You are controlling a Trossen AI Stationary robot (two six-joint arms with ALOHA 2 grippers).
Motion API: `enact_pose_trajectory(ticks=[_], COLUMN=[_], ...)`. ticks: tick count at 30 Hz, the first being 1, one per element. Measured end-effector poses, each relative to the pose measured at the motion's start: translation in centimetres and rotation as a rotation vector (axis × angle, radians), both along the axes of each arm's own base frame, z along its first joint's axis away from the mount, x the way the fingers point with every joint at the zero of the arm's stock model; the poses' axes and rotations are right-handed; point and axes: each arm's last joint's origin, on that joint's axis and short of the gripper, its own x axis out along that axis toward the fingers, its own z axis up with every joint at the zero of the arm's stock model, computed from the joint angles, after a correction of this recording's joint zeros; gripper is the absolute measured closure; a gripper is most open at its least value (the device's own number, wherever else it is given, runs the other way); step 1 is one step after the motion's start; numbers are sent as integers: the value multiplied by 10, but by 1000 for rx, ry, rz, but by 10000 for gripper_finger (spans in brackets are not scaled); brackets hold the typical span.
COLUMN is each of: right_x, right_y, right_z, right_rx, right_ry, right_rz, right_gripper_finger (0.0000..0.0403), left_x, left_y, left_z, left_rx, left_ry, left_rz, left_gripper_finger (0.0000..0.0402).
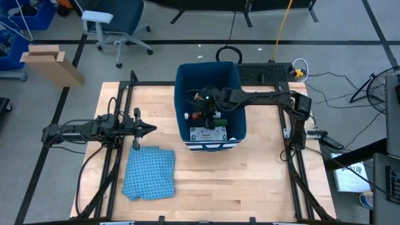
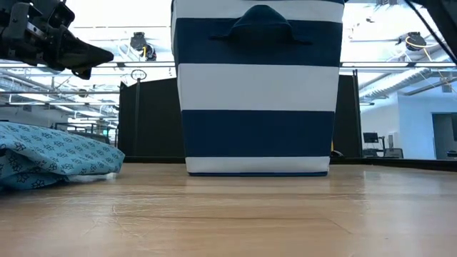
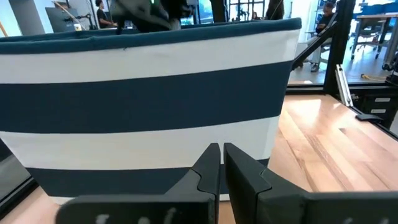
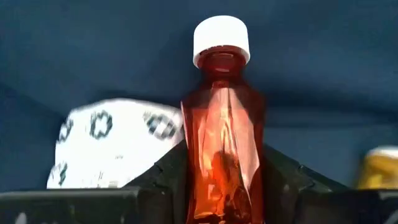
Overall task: Pick & place medical supplies in basket/bin
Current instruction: Put the orange pill bottle into the blue bin
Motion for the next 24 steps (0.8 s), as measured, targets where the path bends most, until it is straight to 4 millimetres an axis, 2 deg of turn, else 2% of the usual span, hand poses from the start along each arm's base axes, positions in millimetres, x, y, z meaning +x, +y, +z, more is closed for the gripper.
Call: enact_pose_trajectory(ticks=[7, 10, 16, 24], right_x=[1, 2, 3, 1], right_y=[1, 1, 0, -4], right_z=[-40, -51, -51, -33], right_rx=[76, 82, 67, 11], right_ry=[168, 205, 192, 148], right_rz=[14, 22, 30, -45], right_gripper_finger=[270, 270, 250, 184], left_x=[0, 0, 0, 0], left_y=[0, 0, 0, 0], left_z=[0, 0, 0, 0], left_rx=[4, 22, 31, 33], left_ry=[-2, -1, -1, 1], left_rz=[0, -1, 0, 2], left_gripper_finger=[376, 376, 376, 376])
